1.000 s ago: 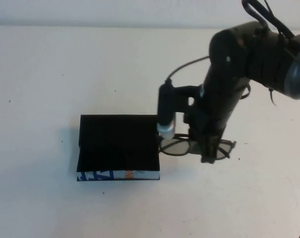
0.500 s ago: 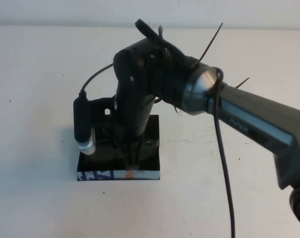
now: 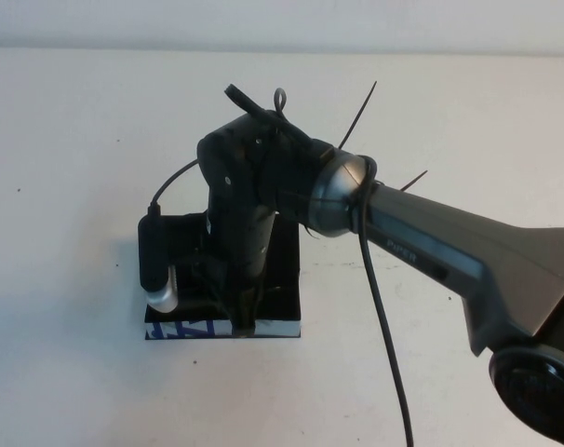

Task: Return glasses to glasses case
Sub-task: Place the glasses in the glasses case

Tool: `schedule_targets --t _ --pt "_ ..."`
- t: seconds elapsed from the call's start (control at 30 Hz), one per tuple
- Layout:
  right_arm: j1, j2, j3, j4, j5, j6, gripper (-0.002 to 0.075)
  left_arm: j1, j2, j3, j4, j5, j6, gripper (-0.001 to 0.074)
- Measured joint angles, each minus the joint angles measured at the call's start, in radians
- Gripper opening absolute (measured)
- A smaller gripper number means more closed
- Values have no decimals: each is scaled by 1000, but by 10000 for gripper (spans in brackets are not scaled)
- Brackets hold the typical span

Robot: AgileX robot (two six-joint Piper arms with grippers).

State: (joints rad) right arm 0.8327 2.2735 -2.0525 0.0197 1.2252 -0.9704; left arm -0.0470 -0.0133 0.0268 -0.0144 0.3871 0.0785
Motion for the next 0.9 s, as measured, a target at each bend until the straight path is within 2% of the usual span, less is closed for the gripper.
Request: schedule_targets --t 0.3,0.4,0.6,0.7,0.9 --pt "-4 4 -2 26 0 4 67 0 0 0 0 0 0 -4" --pt "-4 4 -2 30 0 4 132 0 0 0 0 0 0 -4" --pt "-6 4 -2 22 0 10 356 0 0 0 0 0 0 -4" --pt "-8 0 -4 7 0 26 391 0 0 0 0 0 0 -4" --pt "-12 -53 -27 -27 2 58 405 0 0 0 0 0 0 -4"
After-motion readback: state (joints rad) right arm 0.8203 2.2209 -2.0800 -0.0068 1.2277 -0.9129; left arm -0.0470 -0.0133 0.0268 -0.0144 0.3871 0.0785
